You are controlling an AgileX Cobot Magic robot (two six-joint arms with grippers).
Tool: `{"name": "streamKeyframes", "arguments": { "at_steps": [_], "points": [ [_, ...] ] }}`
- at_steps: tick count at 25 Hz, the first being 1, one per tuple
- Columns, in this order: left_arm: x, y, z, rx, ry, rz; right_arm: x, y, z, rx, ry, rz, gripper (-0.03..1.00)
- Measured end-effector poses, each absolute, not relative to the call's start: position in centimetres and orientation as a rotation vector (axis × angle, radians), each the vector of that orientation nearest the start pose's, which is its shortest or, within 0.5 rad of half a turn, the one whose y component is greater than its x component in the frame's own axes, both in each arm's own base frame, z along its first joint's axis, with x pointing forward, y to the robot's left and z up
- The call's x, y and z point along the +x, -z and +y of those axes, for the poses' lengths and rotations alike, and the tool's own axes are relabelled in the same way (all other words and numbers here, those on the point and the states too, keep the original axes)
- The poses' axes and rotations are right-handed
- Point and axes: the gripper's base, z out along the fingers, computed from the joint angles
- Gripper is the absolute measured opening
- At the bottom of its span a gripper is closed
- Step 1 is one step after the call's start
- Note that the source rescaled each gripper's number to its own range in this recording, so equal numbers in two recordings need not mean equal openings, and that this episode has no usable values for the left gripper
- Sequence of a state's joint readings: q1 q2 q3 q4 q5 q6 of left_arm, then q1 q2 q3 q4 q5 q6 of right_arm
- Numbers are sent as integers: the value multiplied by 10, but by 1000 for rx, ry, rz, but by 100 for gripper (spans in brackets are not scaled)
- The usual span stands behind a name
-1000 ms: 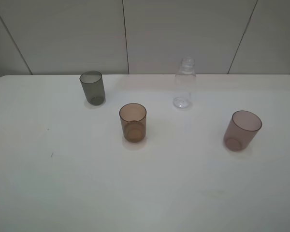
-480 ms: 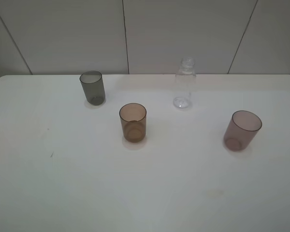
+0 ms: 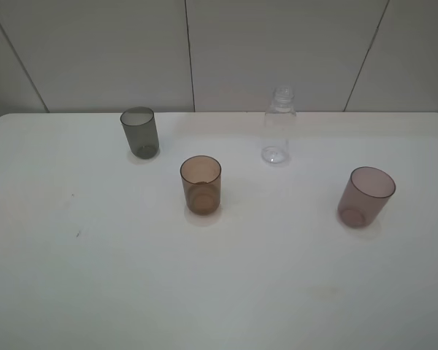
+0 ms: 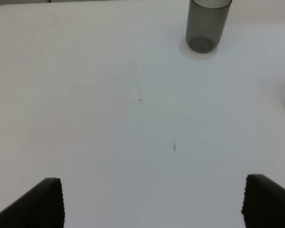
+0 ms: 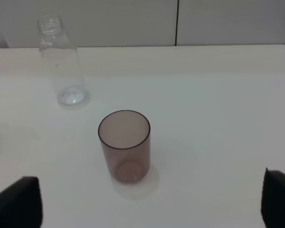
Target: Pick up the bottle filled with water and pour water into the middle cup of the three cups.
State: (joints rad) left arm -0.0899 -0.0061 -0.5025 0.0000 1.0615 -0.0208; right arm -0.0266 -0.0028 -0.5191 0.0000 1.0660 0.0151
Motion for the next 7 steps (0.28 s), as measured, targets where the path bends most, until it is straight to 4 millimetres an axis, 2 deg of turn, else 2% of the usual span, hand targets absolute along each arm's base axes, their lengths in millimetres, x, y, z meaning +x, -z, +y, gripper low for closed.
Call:
{"name": "streamKeyframes", "arguments": {
  "at_steps": [7],
  "points": [
    [-6, -278, 1, 70, 70, 2036, -8, -282, 0, 42, 7, 2027, 100]
  ]
}}
